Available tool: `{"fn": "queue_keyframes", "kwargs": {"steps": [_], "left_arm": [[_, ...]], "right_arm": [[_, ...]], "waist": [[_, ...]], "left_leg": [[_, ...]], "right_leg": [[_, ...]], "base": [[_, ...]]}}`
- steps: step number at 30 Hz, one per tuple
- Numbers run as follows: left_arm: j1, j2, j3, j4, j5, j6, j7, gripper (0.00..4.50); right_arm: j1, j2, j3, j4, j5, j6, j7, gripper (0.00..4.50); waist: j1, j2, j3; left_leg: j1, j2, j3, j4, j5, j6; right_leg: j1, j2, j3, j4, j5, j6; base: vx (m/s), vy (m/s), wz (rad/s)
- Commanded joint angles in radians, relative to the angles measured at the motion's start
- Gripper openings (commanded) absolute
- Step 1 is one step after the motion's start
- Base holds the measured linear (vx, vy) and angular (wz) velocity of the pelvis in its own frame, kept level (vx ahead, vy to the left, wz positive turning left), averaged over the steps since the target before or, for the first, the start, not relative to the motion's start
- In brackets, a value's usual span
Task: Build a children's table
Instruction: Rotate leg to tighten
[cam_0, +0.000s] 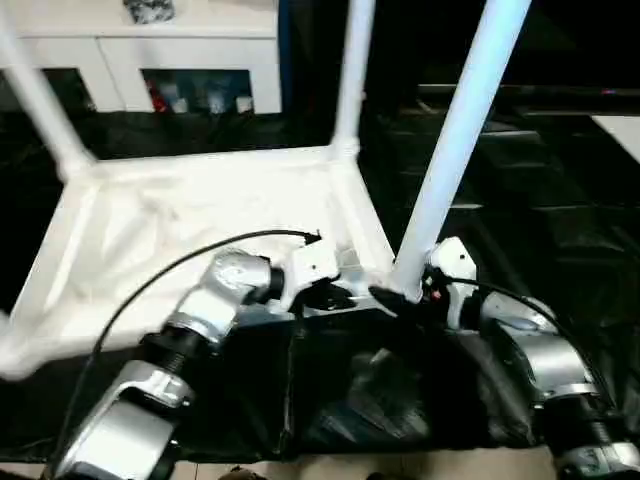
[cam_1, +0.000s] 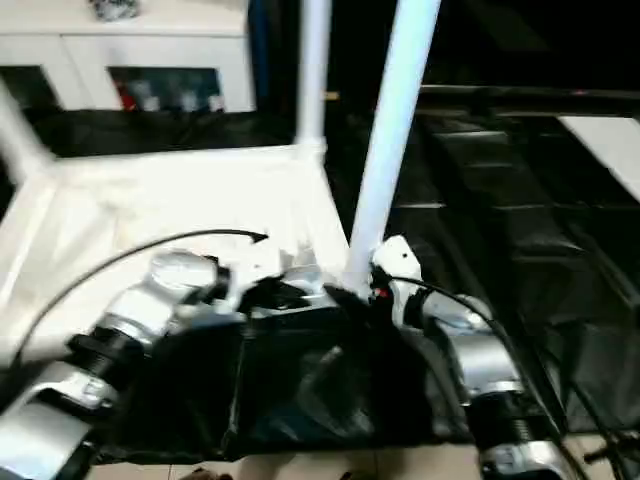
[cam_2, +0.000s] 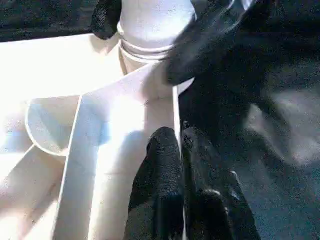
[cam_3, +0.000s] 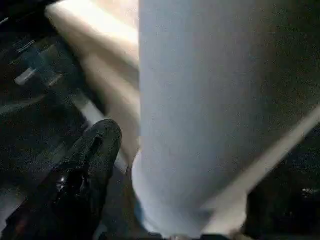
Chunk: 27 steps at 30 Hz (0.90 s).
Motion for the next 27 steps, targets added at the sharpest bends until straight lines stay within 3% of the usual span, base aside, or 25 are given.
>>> {"fn": "queue_keyframes", "kwargs": {"steps": [1,5,10,18,19,21,22,23,24,27], "left_arm": [[0.005,0.005,-0.04,-0.011,0.003,-0.018,-0.054,0.0],[0.006,0.034,-0.051,-0.018,-0.015,-0.034,-0.114,0.0],[0.003,0.06,-0.056,-0.013,-0.02,-0.061,-0.163,0.0],[-0.005,0.075,-0.057,-0.005,-0.027,-0.072,-0.19,0.0],[-0.006,0.074,-0.058,-0.005,-0.028,-0.069,-0.192,0.0],[-0.006,0.072,-0.058,-0.004,-0.03,-0.064,-0.192,0.0],[-0.007,0.066,-0.055,-0.005,-0.033,-0.051,-0.185,0.0],[-0.008,0.056,-0.052,-0.007,-0.033,-0.033,-0.171,0.0],[-0.008,0.052,-0.051,-0.007,-0.033,-0.027,-0.165,0.0],[-0.015,0.02,-0.048,0.0,-0.015,0.029,-0.098,0.0]], "right_arm": [[0.013,-0.012,0.049,-0.021,0.016,0.031,0.09,3.8],[0.0,-0.047,0.073,-0.015,0.01,0.028,0.154,3.45],[-0.017,-0.067,0.095,0.005,-0.004,0.012,0.198,3.07],[-0.016,-0.061,0.113,0.002,0.004,0.03,0.228,2.67],[-0.011,-0.06,0.114,-0.001,0.006,0.033,0.227,2.66],[-0.002,-0.052,0.107,-0.007,0.018,0.046,0.217,2.65],[0.004,-0.034,0.085,-0.009,0.035,0.067,0.186,2.65],[0.007,-0.007,0.052,-0.002,0.052,0.088,0.134,2.64],[0.007,0.002,0.041,0.002,0.056,0.093,0.115,2.64],[0.009,0.049,0.006,0.027,0.04,0.095,-0.003,2.64]], "waist": [[0.003,-0.01,-0.068],[0.012,-0.009,-0.066],[0.011,-0.01,-0.06],[0.013,-0.013,-0.062],[0.014,-0.007,-0.063],[0.013,-0.01,-0.063],[0.014,-0.01,-0.064],[0.014,-0.004,-0.064],[0.014,-0.006,-0.063],[0.007,-0.007,-0.056]], "left_leg": [[0.008,0.041,-0.011,-0.056,-0.138,0.114],[0.013,0.044,-0.008,-0.056,-0.156,0.097],[0.019,0.045,-0.01,-0.062,-0.237,0.048],[0.015,0.043,-0.011,-0.061,-0.223,0.042],[0.014,0.043,-0.011,-0.06,-0.218,0.043],[0.014,0.042,-0.01,-0.06,-0.215,0.044],[0.014,0.043,-0.01,-0.059,-0.213,0.045],[0.015,0.042,-0.009,-0.059,-0.213,0.046],[0.014,0.042,-0.01,-0.06,-0.219,0.041],[0.019,0.041,-0.014,-0.066,-0.286,0.012]], "right_leg": [[0.051,-0.057,0.043,-0.043,-0.088,-0.271],[0.049,-0.053,0.041,-0.043,-0.116,-0.274],[0.042,-0.053,0.043,-0.057,-0.249,-0.243],[0.045,-0.053,0.044,-0.053,-0.232,-0.237],[0.045,-0.053,0.044,-0.051,-0.225,-0.239],[0.046,-0.052,0.044,-0.051,-0.214,-0.242],[0.047,-0.053,0.043,-0.05,-0.209,-0.245],[0.046,-0.053,0.045,-0.05,-0.205,-0.248],[0.045,-0.052,0.044,-0.052,-0.211,-0.247],[0.038,-0.055,0.044,-0.064,-0.321,-0.225]], "base": [[0.0,0.0,0.0],[0.0,0.0,0.0],[0.0,0.0,0.0],[0.0,0.0,0.0],[0.0,0.0,0.0],[0.0,0.0,0.0],[0.0,0.0,0.0],[0.0,0.0,0.0],[0.0,0.0,0.0],[0.0,0.0,0.0]]}}
